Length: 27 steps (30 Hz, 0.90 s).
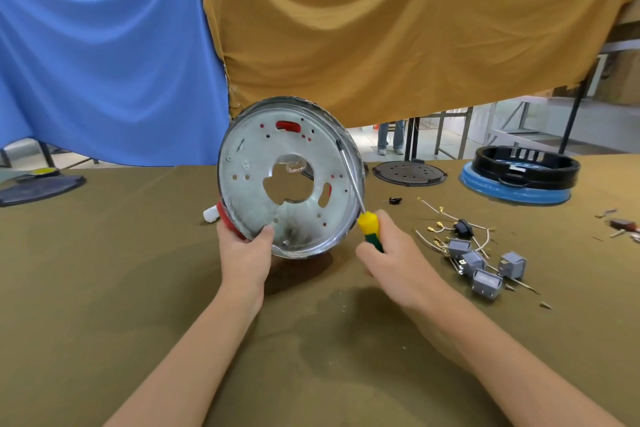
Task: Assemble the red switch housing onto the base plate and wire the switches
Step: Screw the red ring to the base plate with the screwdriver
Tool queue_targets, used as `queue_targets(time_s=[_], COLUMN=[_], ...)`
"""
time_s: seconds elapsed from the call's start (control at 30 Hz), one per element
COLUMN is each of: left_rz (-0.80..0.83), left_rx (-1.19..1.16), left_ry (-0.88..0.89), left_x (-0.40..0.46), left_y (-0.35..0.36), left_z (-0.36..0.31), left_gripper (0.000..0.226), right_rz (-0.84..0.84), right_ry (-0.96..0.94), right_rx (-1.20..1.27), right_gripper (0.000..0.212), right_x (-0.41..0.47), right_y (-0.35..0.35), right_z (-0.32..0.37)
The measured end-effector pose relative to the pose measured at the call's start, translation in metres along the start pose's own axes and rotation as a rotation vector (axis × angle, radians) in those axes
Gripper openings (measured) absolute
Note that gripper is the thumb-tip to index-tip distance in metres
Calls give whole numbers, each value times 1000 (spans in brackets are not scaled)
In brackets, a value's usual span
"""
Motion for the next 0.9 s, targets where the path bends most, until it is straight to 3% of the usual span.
queue_targets(time_s=[0.13, 0.2, 0.37, 0.47, 0.9], left_rz=[-37, -51, -101, -130, -134], left_rx=[12, -20, -215, -278, -129], left_ry=[47, 46, -69, -104, -1], left_x=[4, 7, 13, 16, 14], left_y=[-3, -5, -10, -15, -18], left_z=[-1, -2, -5, -8, -12], left_gripper=[58, 54, 49, 48, 52], right_rz=[120, 114, 62, 43, 57], right_ry=[-9, -59, -142, -199, -163], right_rx=[-105, -90, 9, -67, -193], right_gripper=[13, 6, 18, 17, 22], right_x=[1, 2, 2, 2, -1], right_y=[8, 9, 8, 6, 3], right_z=[-7, -9, -11, -9, -5])
Point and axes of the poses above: each hand's wrist, its own x-axis towards the middle knuckle, its own y-axis out of the palm, z = x × y, the point moved 2 cm from there along x, towards the middle knuckle, and after that the axes turned 2 degrees about z, right-handed, at the moved point
